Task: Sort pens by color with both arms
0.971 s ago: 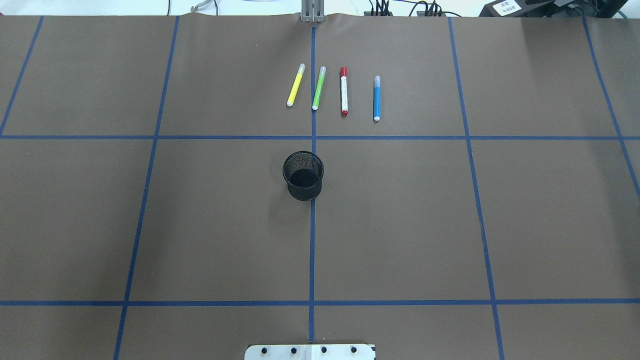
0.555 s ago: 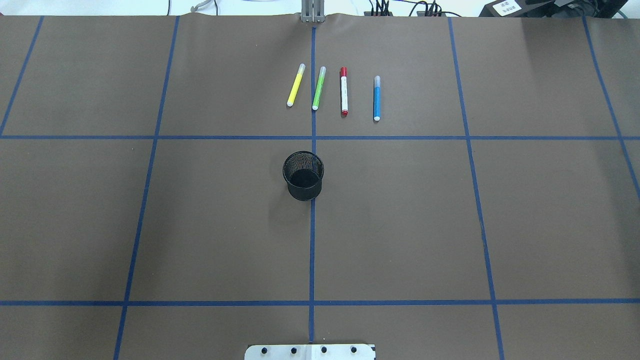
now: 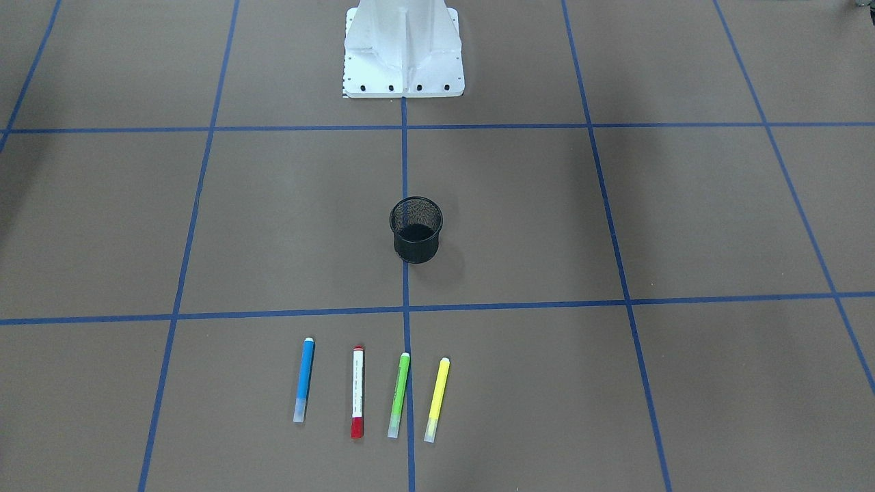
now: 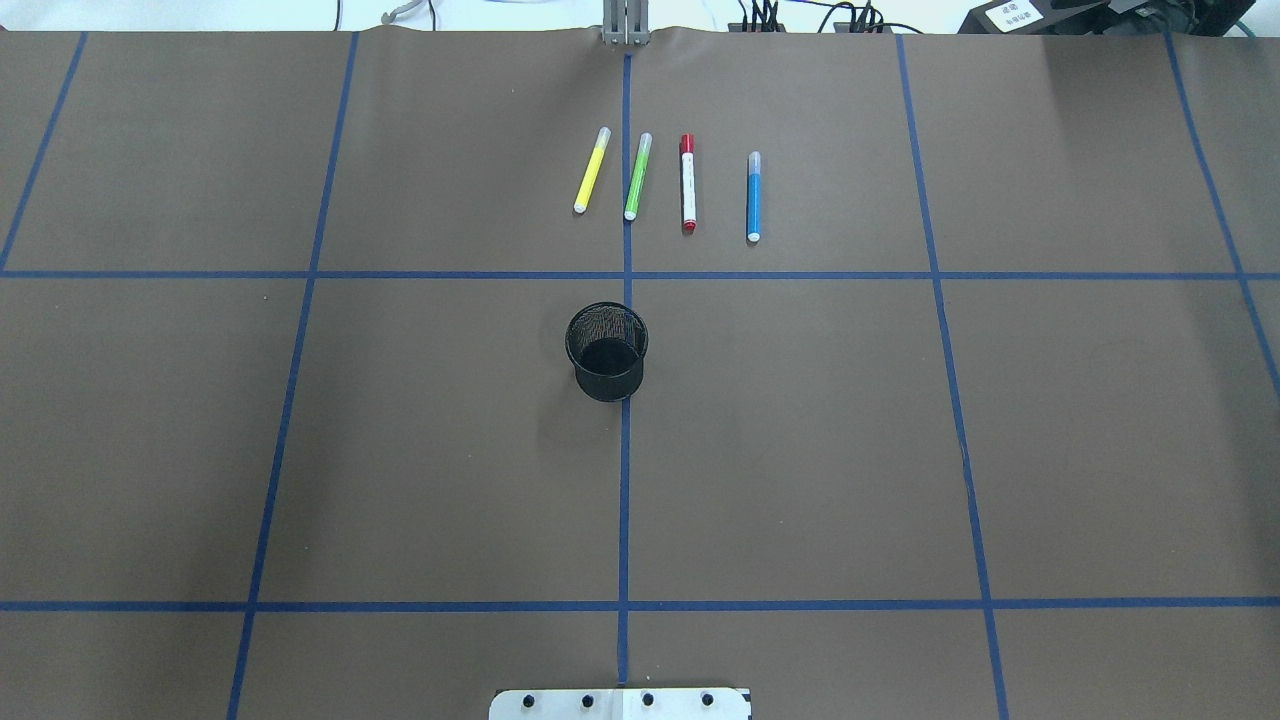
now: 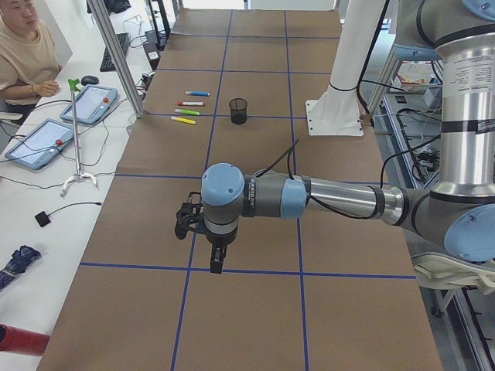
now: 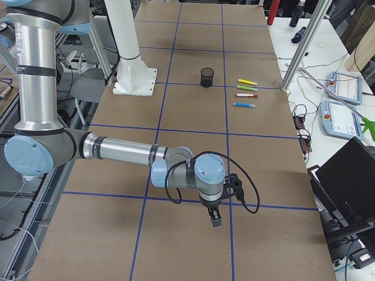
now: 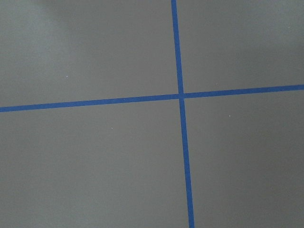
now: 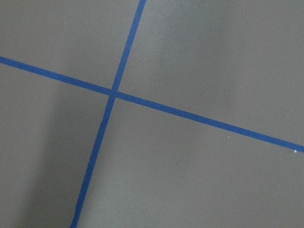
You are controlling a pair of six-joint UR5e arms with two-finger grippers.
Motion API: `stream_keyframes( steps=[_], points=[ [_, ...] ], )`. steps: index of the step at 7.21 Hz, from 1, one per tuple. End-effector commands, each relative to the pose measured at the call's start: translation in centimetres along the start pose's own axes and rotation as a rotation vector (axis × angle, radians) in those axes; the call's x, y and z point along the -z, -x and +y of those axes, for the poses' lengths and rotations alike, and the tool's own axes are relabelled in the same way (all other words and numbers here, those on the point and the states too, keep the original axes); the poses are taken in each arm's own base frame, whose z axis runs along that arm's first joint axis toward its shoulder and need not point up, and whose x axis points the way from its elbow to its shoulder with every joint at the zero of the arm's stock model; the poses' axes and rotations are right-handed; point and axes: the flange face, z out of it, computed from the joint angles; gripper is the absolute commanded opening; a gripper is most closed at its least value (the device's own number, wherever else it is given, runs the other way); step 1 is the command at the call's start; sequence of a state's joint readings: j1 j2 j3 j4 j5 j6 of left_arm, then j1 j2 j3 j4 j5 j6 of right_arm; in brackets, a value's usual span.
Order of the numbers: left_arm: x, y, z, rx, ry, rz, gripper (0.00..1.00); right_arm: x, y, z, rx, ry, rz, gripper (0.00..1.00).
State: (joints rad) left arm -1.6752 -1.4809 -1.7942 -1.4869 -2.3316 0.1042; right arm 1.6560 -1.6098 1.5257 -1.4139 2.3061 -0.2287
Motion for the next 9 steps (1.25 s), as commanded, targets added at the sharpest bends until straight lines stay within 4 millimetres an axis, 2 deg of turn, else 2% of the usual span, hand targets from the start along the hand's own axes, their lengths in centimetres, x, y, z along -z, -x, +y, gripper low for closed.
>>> stream_keyframes(
  steps=[1,9],
  points=[
    [-0.01,0.05,0.50,0.001,0.000,0.000,1.00,-0.13,0.35,-0.22,-0.020,-0.003,-0.006,1.00],
    [-0.34,0.45,0.87,0.009,0.012,-0.011,1.00,-0.41,0.29,0.42,-0.015,0.005,-0.003,1.00]
  ],
)
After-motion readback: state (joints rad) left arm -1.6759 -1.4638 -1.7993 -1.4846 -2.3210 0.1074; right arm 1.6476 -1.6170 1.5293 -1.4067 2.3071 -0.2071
